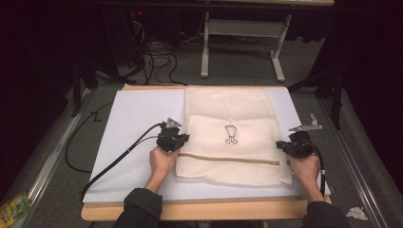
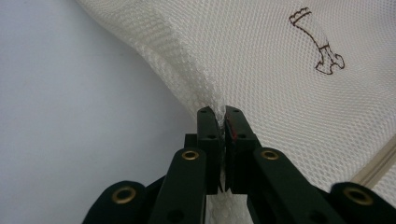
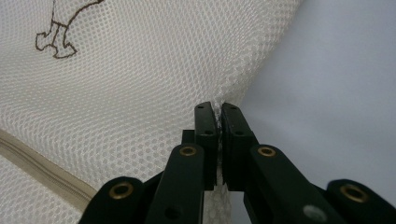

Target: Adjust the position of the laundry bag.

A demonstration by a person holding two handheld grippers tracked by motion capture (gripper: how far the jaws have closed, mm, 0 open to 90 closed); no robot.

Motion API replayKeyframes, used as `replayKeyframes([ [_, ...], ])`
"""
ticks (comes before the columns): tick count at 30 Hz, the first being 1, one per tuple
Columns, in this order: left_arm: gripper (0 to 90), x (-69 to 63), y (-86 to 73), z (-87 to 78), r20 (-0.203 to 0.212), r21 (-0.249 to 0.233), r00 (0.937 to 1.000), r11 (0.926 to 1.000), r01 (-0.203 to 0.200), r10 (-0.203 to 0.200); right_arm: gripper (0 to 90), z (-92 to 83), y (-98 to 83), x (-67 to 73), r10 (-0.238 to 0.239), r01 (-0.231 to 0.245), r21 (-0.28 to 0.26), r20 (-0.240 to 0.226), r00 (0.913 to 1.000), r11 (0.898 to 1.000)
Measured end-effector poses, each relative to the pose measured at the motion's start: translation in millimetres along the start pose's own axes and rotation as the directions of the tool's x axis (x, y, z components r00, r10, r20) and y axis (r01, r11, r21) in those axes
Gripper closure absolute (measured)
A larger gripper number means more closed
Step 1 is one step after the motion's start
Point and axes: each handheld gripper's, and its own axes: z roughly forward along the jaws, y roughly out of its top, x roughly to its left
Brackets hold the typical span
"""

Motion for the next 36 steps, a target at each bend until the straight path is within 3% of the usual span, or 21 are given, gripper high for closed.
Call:
replayKeyframes([
  [17,87.2,32.6,-12.8,-38.4,-0.049,-0.055,0.9975,0.9973,0.048,-0.051,88.1,17.8,9.2,37.5,-0.066,0.061,-0.061,-0.090,0.9938,0.996],
  [36,85.8,50.3,-36.4,-52.8,-0.103,-0.058,0.9917,0.9958,0.071,-0.077,87.9,28.5,11.2,63.5,-0.082,0.069,-0.085,-0.154,0.9847,0.994],
])
